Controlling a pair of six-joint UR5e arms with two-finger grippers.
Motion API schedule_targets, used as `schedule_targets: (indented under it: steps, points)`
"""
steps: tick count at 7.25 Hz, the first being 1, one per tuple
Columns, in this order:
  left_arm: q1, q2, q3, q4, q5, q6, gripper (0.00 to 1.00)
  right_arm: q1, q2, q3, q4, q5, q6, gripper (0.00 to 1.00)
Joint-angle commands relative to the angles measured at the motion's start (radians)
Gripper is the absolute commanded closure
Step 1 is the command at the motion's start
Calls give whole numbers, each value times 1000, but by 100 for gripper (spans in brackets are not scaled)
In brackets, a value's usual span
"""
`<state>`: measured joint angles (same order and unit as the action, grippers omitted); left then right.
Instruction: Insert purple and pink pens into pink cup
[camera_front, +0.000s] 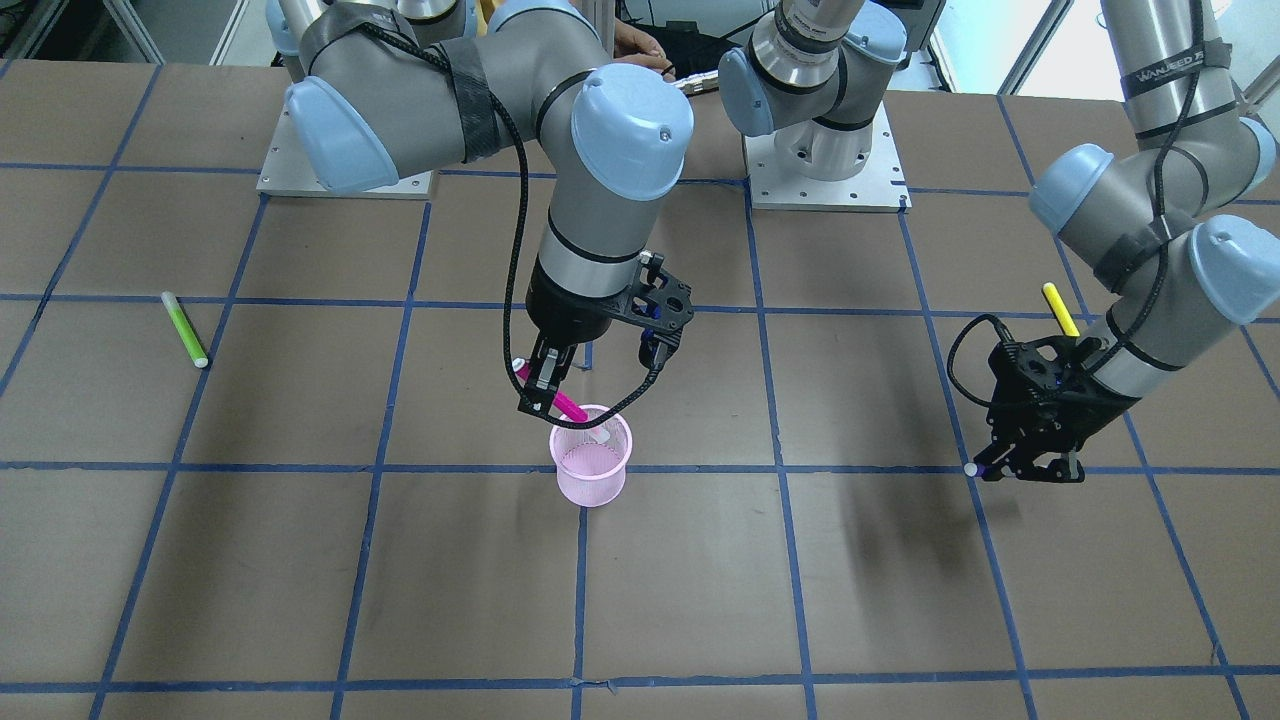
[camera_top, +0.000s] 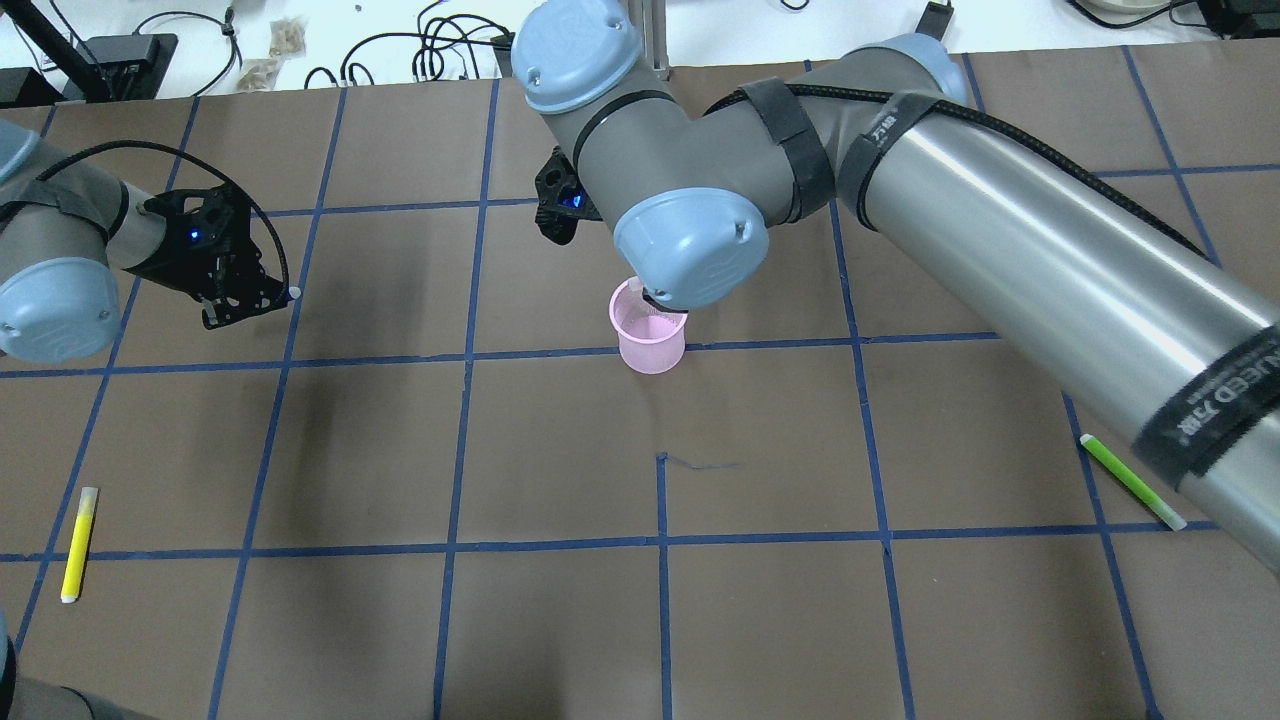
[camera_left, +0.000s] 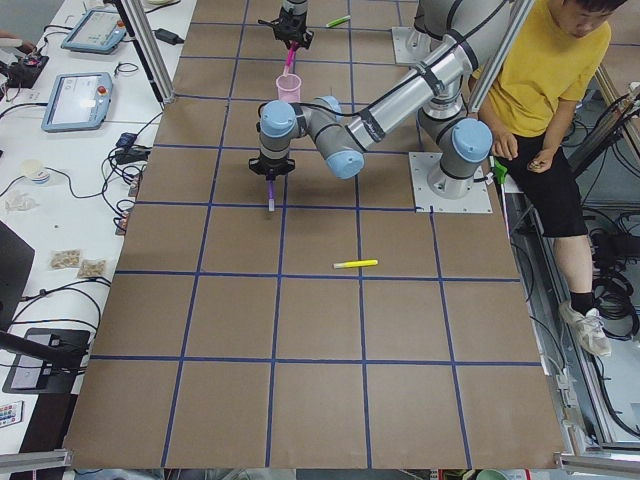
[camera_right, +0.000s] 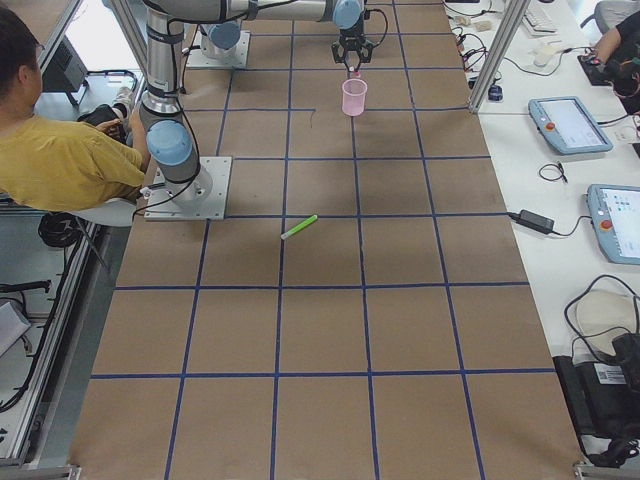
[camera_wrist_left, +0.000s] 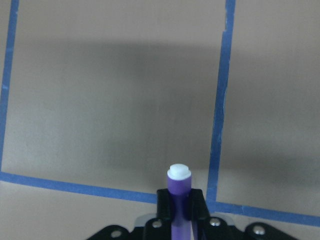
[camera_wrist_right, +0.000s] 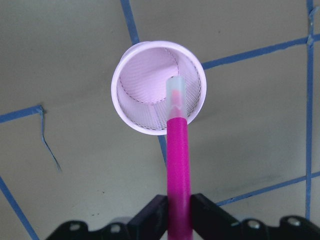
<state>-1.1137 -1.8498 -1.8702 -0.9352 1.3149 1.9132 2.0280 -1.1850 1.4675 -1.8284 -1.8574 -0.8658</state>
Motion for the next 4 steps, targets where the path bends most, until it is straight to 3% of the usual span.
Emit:
schedule_targets:
  steps: [1,3,4]
  points:
    - [0,10,5,-34,-16,-2,100,20,27,20,6,-37,25,72]
    - [2,27,22,-94,-69,0,100,32,47,24,-6,-31,30,66]
    - [2,37,25,-102,-112,0,100,32,57,25,-18,-26,30,58]
